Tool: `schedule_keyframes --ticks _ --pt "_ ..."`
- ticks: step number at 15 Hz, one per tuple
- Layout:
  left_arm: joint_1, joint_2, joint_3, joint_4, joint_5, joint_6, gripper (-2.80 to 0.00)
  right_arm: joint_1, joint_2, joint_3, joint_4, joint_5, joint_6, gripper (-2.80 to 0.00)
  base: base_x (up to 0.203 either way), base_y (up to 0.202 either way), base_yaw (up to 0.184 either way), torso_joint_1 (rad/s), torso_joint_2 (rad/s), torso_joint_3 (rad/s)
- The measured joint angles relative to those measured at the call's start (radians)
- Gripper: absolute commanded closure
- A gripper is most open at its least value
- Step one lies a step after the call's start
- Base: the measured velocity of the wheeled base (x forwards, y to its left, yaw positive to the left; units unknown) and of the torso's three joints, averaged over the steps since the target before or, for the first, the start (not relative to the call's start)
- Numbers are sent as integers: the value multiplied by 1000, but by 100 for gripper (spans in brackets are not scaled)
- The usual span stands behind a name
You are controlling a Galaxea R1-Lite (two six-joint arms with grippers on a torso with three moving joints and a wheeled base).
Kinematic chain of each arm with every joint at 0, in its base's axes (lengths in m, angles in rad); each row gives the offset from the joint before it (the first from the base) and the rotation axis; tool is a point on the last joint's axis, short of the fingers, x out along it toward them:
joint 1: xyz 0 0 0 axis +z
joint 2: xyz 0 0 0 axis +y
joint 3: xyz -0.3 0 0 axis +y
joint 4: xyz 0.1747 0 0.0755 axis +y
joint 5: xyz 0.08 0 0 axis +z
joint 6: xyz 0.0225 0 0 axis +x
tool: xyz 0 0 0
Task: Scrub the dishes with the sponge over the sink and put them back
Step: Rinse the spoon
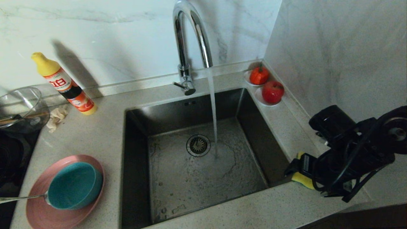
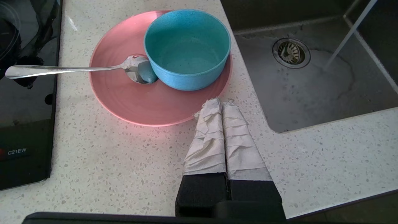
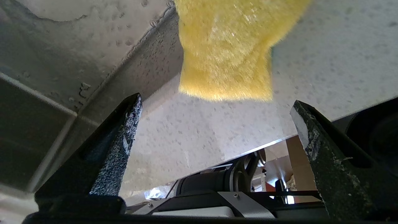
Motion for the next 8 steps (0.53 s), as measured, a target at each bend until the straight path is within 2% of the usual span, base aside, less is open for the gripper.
schedule_keyframes --ticks 8 --pt "0 0 0 0 -1 0 0 -18 39 -56 -7 -2 36 -280 0 0 0 0 0 0"
